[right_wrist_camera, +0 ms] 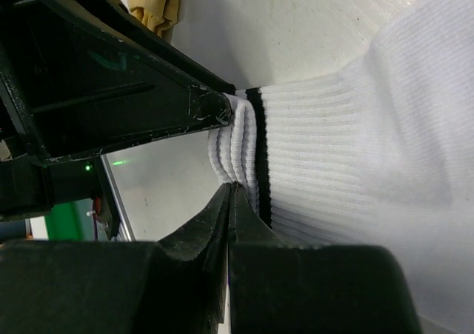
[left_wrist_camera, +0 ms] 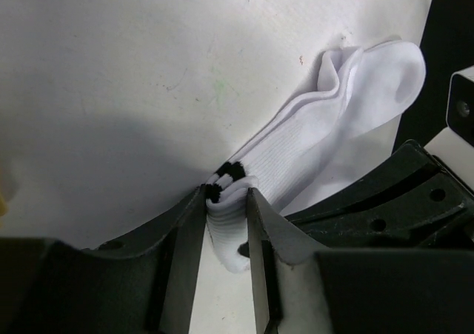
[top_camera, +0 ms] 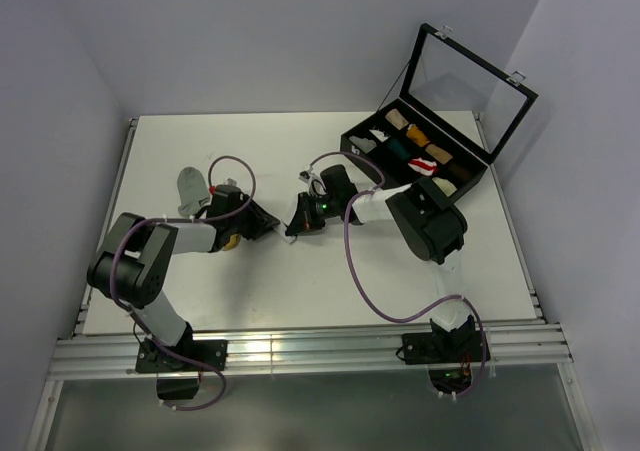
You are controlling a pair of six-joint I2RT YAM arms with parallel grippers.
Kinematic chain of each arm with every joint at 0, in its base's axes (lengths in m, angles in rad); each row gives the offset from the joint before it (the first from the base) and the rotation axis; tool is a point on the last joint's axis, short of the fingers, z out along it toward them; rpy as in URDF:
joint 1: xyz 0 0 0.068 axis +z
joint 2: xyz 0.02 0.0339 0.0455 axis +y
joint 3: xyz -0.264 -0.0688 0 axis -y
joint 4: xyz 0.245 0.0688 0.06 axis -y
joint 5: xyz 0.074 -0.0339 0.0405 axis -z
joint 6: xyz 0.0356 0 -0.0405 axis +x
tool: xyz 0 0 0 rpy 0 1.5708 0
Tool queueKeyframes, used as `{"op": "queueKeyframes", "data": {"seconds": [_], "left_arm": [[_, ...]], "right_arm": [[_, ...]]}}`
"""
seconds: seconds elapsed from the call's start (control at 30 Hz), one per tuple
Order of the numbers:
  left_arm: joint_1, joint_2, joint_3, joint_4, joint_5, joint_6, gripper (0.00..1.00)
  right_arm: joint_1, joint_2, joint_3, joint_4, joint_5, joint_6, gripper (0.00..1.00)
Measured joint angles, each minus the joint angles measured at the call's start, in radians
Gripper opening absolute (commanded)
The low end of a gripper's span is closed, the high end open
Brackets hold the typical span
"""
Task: Roll the socks
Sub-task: Roll the sock at the center of the board.
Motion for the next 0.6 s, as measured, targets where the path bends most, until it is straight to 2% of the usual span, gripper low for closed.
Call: {"op": "queueKeyframes", "data": {"seconds": [0.13, 0.2, 0.23, 0.27, 0.3, 0.37, 0.47, 0.6], "left_arm": [[-0.001, 0.007, 0.006, -0.011, -0.002, 0.000, 0.24], [-0.001, 0.011, 0.011, -0.017, -0.001, -0.001, 0.14], [-0.001, 0.012, 0.016, -0.024, -0.002, 0.000, 0.13], [-0.002, 0.013, 0.019, -0.030, -0.002, 0.000, 0.03], [-0.002, 0.014, 0.024, -0.038, -0.002, 0.001, 0.01], [-0.006, 0.014, 0.037, -0.062, -0.009, 0.005, 0.00], [-0.015, 0.014, 0.064, -0.113, -0.024, 0.013, 0.00], [-0.022, 0.014, 0.109, -0.201, -0.053, 0.037, 0.00]], "right_arm": [[0.000, 0.000, 0.000, 0.000, 0.000, 0.000, 0.02], [0.000, 0.000, 0.000, 0.000, 0.000, -0.001, 0.07], [0.000, 0.000, 0.000, 0.000, 0.001, -0.002, 0.08], [0.000, -0.002, -0.001, -0.001, 0.002, -0.005, 0.14], [0.000, -0.004, -0.002, -0.002, 0.004, -0.008, 0.18], [0.002, -0.018, -0.008, -0.007, 0.017, -0.018, 0.31], [0.017, -0.076, -0.037, -0.027, 0.076, -0.053, 0.43], [0.057, -0.179, -0.101, -0.066, 0.219, -0.130, 0.48]]}}
